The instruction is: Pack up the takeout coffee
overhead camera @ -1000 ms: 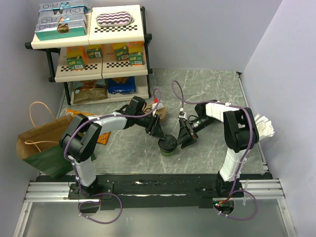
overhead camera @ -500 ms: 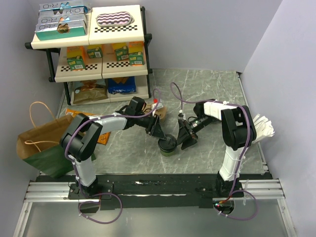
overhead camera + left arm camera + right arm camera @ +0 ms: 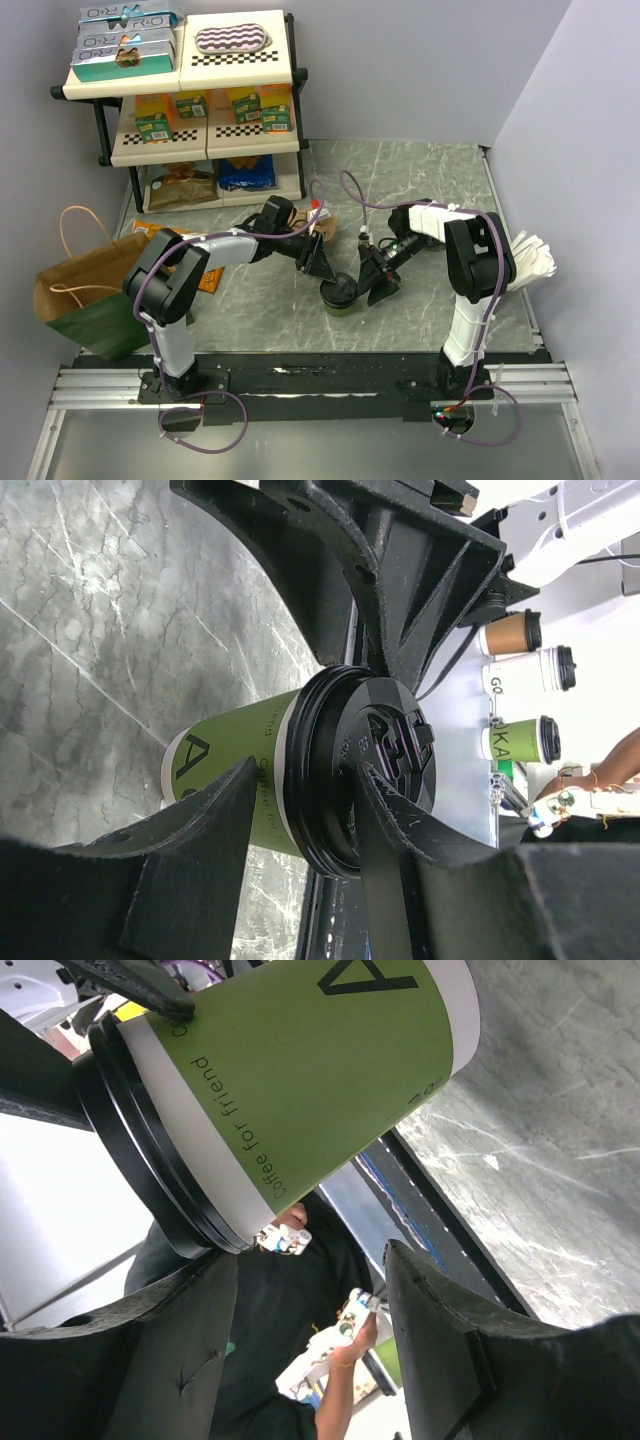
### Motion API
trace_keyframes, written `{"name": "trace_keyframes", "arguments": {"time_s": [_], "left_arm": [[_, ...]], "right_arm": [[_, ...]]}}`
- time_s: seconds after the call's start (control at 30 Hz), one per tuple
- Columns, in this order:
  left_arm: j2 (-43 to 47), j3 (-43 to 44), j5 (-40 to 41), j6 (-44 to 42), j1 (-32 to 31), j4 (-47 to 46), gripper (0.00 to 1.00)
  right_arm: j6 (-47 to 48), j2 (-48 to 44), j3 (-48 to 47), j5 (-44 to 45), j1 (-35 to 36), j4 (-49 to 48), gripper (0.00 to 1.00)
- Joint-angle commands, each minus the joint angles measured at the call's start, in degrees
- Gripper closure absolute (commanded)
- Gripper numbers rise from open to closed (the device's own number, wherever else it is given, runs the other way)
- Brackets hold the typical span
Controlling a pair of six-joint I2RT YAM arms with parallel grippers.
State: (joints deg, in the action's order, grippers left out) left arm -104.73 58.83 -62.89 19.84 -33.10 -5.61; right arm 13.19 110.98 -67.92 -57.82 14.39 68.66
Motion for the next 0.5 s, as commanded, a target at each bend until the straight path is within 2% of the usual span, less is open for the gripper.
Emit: {"name": "trace_keyframes", "arguments": {"time_s": [0.0,0.4,0.47], "left_arm": [[-3.03,-1.17,4.89,-2.34,-0.47,2.44,0.53],[-2.67,-1.52,5.06,-2.17,-0.21,2.27,0.53],[-2.5,-1.52,4.71,-2.08,-0.21,1.92,0.53]], "right_arm": [[1.57,4.51,1.21,21.79,1.52,-11.27,0.36],[0.52,5.57,1.04,23.19,3.36,-11.53,0.37],[2.26,4.78,0.25,19.88,2.93,-10.4,0.38]]}}
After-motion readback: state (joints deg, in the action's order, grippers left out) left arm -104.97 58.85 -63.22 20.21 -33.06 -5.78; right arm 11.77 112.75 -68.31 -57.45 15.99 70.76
